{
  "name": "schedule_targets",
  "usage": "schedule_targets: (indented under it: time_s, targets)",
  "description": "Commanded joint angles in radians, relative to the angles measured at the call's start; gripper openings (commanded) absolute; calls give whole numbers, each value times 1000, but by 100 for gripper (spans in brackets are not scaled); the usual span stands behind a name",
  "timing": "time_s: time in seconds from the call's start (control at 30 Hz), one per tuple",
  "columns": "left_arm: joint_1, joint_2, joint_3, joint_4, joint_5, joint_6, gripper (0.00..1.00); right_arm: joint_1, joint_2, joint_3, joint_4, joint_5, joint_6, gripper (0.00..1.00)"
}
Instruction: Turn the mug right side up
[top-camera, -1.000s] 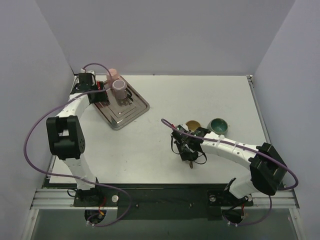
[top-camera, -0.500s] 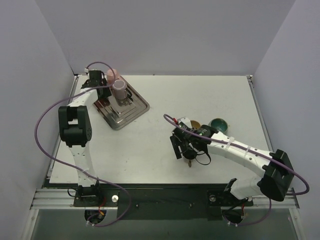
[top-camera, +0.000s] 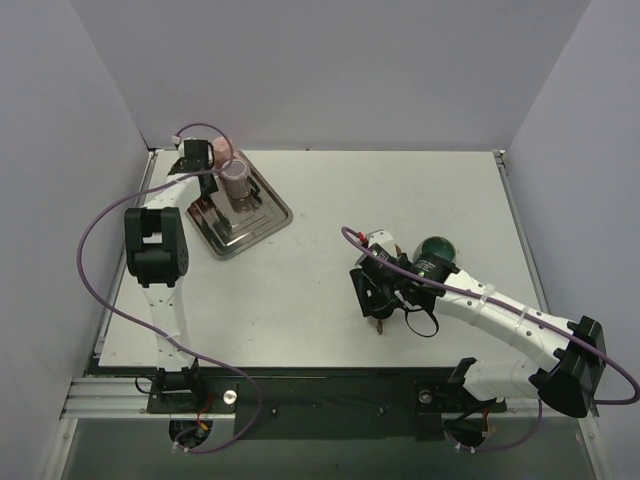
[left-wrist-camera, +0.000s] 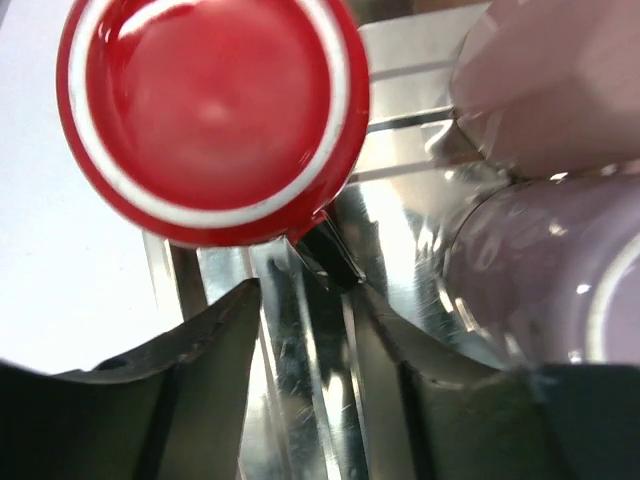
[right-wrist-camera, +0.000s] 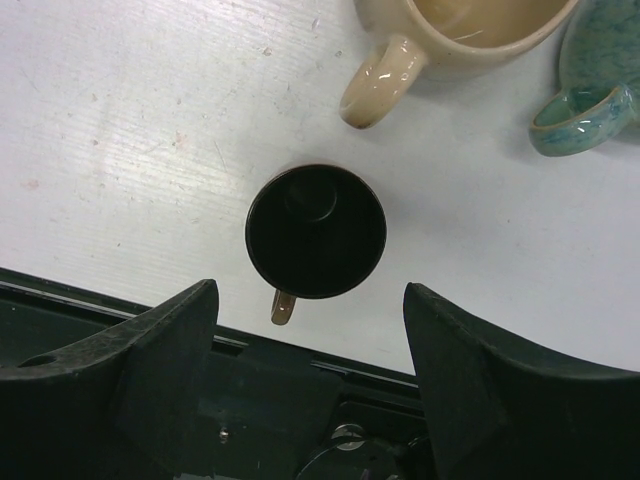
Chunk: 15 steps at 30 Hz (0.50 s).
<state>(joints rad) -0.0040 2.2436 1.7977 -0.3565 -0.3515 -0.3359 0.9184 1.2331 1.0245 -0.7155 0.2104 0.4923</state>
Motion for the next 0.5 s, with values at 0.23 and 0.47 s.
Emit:
schedule_targets:
  time_s: [0.23, 0.47]
  targets:
    - [33, -162, -167, 80, -112, 67, 53, 20, -11, 29, -42, 27, -37, 70]
    - [33, -184, -181, 169, -57, 135, 68, 23, -23, 25, -45, 38, -43, 70]
